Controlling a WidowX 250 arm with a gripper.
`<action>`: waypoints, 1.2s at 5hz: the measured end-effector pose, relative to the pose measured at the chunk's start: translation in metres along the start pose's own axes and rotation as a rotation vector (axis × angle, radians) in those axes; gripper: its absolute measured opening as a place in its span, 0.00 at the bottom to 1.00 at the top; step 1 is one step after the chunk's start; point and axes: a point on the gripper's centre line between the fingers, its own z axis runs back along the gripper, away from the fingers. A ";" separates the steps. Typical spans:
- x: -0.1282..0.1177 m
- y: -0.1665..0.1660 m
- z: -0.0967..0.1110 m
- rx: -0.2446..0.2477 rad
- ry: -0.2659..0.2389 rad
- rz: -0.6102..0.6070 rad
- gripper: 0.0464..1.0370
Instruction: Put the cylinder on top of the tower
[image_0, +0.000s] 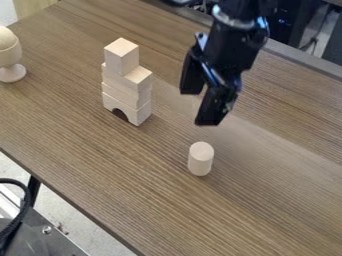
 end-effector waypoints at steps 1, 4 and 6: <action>-0.004 -0.011 -0.003 0.009 -0.032 0.029 0.96; 0.010 -0.019 -0.023 0.071 -0.136 0.048 0.96; 0.017 -0.019 -0.032 0.082 -0.188 0.042 0.96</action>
